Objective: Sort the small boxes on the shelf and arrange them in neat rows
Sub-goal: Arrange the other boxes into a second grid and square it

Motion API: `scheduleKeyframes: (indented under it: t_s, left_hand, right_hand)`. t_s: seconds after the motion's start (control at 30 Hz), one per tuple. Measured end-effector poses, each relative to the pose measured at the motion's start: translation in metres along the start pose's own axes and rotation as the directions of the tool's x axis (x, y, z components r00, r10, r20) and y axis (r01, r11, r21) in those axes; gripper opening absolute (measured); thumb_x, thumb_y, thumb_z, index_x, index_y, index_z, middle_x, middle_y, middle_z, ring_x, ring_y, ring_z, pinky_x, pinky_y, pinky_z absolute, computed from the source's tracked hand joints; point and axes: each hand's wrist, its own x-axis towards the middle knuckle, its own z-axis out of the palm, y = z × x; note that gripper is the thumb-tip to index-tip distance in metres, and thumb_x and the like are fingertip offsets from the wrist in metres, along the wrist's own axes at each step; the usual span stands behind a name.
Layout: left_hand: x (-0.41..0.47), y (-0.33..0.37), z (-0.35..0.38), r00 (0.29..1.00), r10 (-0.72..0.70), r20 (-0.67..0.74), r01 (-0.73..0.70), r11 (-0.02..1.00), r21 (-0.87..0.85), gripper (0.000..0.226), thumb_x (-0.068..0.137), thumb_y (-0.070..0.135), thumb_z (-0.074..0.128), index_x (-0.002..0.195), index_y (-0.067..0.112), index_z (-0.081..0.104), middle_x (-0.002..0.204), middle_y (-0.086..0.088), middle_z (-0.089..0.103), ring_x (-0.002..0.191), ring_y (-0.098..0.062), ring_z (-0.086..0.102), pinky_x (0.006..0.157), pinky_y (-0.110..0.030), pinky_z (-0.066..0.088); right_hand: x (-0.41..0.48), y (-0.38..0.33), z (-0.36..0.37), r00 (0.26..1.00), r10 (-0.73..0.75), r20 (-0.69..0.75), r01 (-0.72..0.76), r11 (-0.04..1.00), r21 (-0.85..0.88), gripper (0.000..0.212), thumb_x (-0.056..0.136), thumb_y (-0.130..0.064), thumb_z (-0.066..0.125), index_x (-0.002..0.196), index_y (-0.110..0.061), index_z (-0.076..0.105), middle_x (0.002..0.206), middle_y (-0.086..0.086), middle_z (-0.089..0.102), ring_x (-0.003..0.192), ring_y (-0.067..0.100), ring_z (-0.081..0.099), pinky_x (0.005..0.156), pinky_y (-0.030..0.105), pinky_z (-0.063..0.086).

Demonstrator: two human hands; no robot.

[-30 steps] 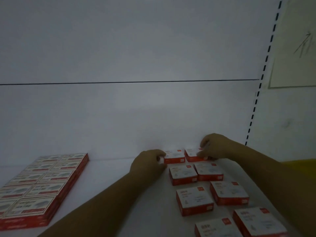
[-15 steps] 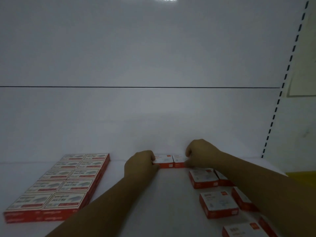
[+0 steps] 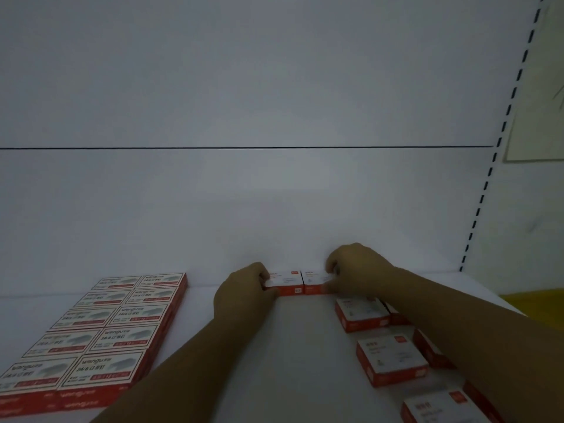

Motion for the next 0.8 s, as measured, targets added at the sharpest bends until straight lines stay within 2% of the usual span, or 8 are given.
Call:
scheduleKeyframes:
  t_s: [0.1, 0.2, 0.3, 0.37, 0.4, 0.5, 0.63, 0.8]
  left_hand:
    - [-0.002, 0.004, -0.005, 0.999, -0.034, -0.007, 0.033, 0.999, -0.037, 0.038, 0.071, 0.047, 0.069, 0.097, 0.026, 0.05, 0.091, 0.005, 0.053, 0.08, -0.012, 0.053, 0.06, -0.024, 0.039]
    - [-0.004, 0.024, -0.016, 0.998, 0.044, -0.042, -0.049, 0.99, -0.133, 0.032, 0.073, 0.039, 0.07, 0.096, 0.026, 0.051, 0.089, 0.006, 0.052, 0.078, -0.011, 0.051, 0.062, -0.022, 0.037]
    - [-0.013, 0.055, -0.022, 0.943, 0.267, 0.2, -0.232, 0.955, -0.183, 0.017, 0.074, 0.036, 0.071, 0.085, 0.033, 0.058, 0.083, 0.014, 0.055, 0.074, -0.003, 0.051, 0.059, -0.015, 0.036]
    - [-0.024, 0.072, -0.017, 0.868, 0.359, 0.343, -0.311, 0.932, -0.188, 0.018, 0.076, 0.038, 0.069, 0.091, 0.035, 0.061, 0.09, 0.018, 0.054, 0.082, -0.001, 0.051, 0.069, -0.014, 0.041]
    - [-0.029, 0.076, -0.013, 0.845, 0.374, 0.382, -0.326, 0.927, -0.186, 0.022, 0.076, 0.039, 0.069, 0.096, 0.035, 0.061, 0.093, 0.019, 0.052, 0.087, -0.002, 0.051, 0.074, -0.015, 0.042]
    - [-0.035, 0.082, -0.001, 0.821, 0.367, 0.439, -0.348, 0.929, -0.125, 0.029, 0.076, 0.042, 0.069, 0.102, 0.035, 0.06, 0.103, 0.016, 0.05, 0.096, -0.004, 0.049, 0.078, -0.017, 0.043]
    - [-0.034, 0.089, 0.009, 0.856, 0.321, 0.406, -0.33, 0.943, -0.05, 0.038, 0.069, 0.048, 0.072, 0.102, 0.034, 0.059, 0.102, 0.016, 0.049, 0.096, -0.005, 0.047, 0.08, -0.019, 0.04]
    - [-0.038, 0.092, 0.009, 0.88, 0.271, 0.391, -0.299, 0.954, 0.011, 0.038, 0.077, 0.038, 0.068, 0.113, 0.029, 0.057, 0.123, 0.005, 0.056, 0.109, -0.012, 0.05, 0.093, -0.027, 0.042]
  right_hand:
    - [-0.008, 0.013, -0.016, 0.999, 0.008, -0.036, -0.005, 0.997, 0.074, 0.049, 0.076, -0.055, 0.066, 0.111, -0.02, 0.061, 0.101, -0.005, 0.059, 0.088, 0.011, 0.053, 0.078, 0.024, 0.043]
    - [-0.027, 0.039, -0.039, 1.0, 0.02, -0.015, -0.017, 0.991, 0.13, 0.042, 0.079, -0.05, 0.065, 0.111, -0.023, 0.063, 0.106, -0.005, 0.063, 0.092, 0.01, 0.057, 0.081, 0.024, 0.045]
    - [-0.053, 0.069, -0.056, 0.97, 0.021, 0.243, -0.054, 0.99, 0.131, 0.041, 0.079, -0.042, 0.067, 0.116, -0.027, 0.06, 0.114, -0.009, 0.061, 0.098, 0.008, 0.058, 0.085, 0.024, 0.044]
    - [-0.07, 0.081, -0.06, 0.92, 0.02, 0.39, -0.092, 0.982, 0.166, 0.04, 0.078, -0.037, 0.069, 0.117, -0.031, 0.058, 0.119, -0.012, 0.058, 0.105, 0.007, 0.056, 0.093, 0.028, 0.043]
    - [-0.076, 0.084, -0.06, 0.91, 0.015, 0.415, -0.098, 0.979, 0.181, 0.04, 0.078, -0.033, 0.07, 0.116, -0.032, 0.058, 0.12, -0.012, 0.057, 0.108, 0.008, 0.055, 0.096, 0.03, 0.043]
    - [-0.083, 0.09, -0.056, 0.923, -0.001, 0.384, -0.064, 0.986, 0.155, 0.04, 0.077, -0.025, 0.071, 0.115, -0.031, 0.06, 0.119, -0.013, 0.056, 0.108, 0.008, 0.054, 0.097, 0.031, 0.044]
    - [-0.081, 0.09, -0.046, 0.954, 0.005, 0.298, -0.041, 0.993, 0.113, 0.044, 0.075, -0.023, 0.074, 0.116, -0.029, 0.059, 0.117, -0.009, 0.056, 0.101, 0.01, 0.056, 0.091, 0.029, 0.048]
    - [-0.075, 0.08, -0.039, 0.981, -0.021, 0.195, 0.003, 0.996, 0.09, 0.036, 0.072, -0.028, 0.076, 0.106, -0.03, 0.063, 0.11, -0.011, 0.058, 0.094, 0.007, 0.057, 0.085, 0.025, 0.049]
